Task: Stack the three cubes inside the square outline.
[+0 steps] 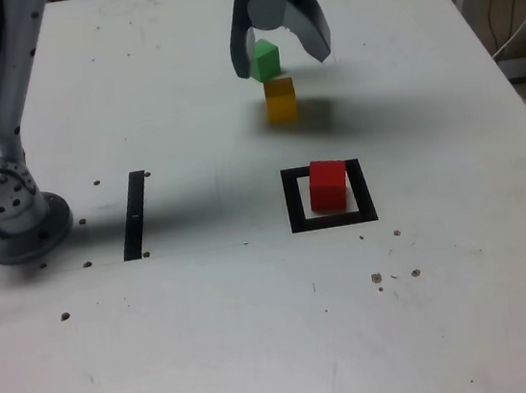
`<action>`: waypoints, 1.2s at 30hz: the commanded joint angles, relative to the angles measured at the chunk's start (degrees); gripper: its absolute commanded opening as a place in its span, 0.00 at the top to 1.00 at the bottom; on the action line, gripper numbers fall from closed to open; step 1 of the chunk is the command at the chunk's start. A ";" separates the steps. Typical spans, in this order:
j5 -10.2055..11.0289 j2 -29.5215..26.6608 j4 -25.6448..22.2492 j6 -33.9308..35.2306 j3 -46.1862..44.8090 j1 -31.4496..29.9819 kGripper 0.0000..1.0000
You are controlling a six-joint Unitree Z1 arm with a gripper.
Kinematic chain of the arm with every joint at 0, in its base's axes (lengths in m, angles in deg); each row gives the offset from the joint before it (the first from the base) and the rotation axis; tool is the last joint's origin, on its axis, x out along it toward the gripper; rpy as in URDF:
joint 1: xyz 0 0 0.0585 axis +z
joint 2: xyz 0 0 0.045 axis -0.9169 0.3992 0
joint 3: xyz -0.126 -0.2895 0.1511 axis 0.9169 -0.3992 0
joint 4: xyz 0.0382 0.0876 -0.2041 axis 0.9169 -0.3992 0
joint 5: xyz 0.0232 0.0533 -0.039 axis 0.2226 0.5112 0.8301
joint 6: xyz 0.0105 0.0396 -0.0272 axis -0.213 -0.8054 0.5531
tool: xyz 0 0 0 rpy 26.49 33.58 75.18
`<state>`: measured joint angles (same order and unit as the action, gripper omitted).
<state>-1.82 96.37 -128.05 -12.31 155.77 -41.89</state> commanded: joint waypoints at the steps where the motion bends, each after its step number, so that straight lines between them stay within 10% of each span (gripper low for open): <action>1: -0.41 0.30 0.84 0.57 -0.94 0.03 0.03; 20: -1.96 5.48 5.65 3.09 -4.81 -0.17 0.08; 31: -0.06 5.27 5.83 6.98 -5.28 -0.88 0.64; 36: -0.18 5.24 5.86 6.98 -5.35 -1.00 0.65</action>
<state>-1.93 101.78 -122.24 -5.30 150.37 -42.81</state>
